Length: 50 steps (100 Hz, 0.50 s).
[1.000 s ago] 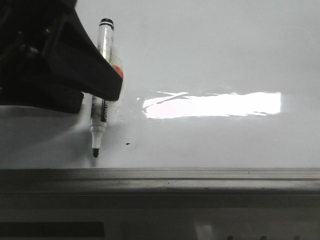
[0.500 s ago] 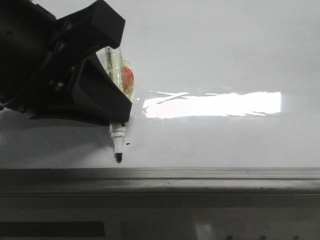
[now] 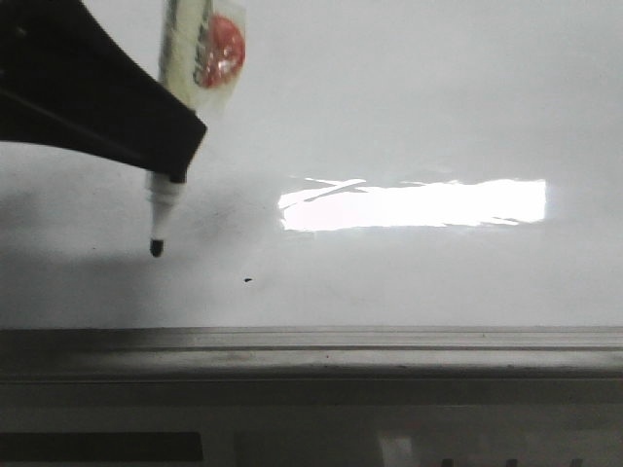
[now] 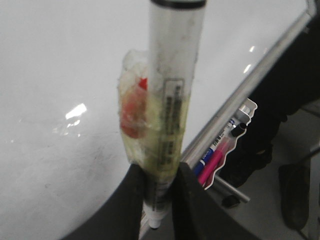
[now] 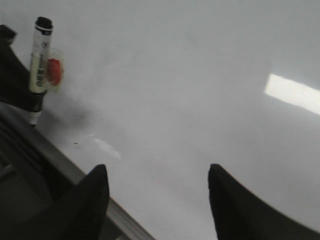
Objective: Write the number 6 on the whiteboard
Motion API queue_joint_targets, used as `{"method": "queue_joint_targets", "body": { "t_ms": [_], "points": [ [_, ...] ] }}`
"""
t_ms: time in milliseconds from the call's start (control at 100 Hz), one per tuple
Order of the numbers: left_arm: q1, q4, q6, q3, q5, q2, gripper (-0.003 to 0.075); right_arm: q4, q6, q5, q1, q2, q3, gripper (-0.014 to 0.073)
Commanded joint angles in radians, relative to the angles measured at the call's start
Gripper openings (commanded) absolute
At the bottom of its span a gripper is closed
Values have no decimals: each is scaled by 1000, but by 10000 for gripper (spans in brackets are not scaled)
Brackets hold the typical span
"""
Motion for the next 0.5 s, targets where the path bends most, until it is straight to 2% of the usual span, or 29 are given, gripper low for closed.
{"method": "queue_joint_targets", "body": {
  "t_ms": [0, 110, 290, 410, 490],
  "points": [
    [-22, -23, 138, -26, -4, -67, -20, 197, -176, -29, 13, 48, -35, 398],
    [-33, -81, 295, -26, 43, -113, -20, 374, -355, 33, 18, 113, -35, 398],
    [-33, -317, 628, -26, 117, -119, -20, 642, -564, 104, 18, 213, -35, 398],
    [-33, -440, 811, -26, 160, -113, -20, 760, -712, 147, 47, 267, -35, 398],
    [-33, -491, 905, -26, 183, -107, -20, 785, -771, 155, 89, 303, -35, 400]
  ]
}}
